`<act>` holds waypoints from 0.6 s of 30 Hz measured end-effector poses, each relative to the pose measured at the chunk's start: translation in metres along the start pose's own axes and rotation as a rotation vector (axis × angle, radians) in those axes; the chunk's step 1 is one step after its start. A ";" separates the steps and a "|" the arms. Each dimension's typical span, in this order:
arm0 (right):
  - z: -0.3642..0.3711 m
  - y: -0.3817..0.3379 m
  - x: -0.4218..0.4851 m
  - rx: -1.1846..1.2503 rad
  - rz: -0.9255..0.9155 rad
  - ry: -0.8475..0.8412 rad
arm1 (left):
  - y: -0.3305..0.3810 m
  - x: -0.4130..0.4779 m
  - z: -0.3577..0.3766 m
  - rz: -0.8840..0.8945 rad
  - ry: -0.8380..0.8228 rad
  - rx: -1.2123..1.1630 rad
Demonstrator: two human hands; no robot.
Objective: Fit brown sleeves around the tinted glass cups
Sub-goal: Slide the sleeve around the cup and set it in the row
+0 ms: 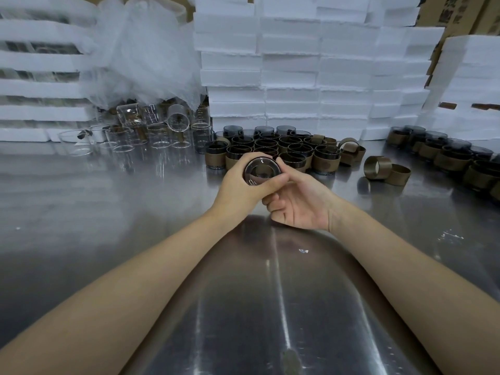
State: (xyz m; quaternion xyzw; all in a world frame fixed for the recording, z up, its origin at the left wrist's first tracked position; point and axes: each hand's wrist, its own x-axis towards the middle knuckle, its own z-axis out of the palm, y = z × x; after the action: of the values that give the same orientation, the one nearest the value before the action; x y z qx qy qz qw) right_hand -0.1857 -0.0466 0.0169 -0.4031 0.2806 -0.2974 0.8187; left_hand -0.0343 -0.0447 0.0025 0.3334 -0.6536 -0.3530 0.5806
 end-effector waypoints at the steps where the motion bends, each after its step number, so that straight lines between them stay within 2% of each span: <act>1: -0.001 0.000 0.000 -0.006 -0.003 -0.001 | 0.001 0.000 0.000 -0.005 0.004 0.009; 9: -0.006 0.002 0.002 -0.025 -0.028 -0.041 | 0.005 -0.001 0.002 -0.002 0.057 0.087; 18: 0.000 0.003 0.001 -0.057 -0.054 0.026 | 0.003 0.002 -0.002 -0.080 0.060 0.044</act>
State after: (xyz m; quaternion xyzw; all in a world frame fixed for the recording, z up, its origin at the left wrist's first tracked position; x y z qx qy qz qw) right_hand -0.1844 -0.0460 0.0138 -0.4298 0.2887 -0.3165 0.7948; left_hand -0.0328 -0.0447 0.0066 0.3825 -0.6295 -0.3512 0.5780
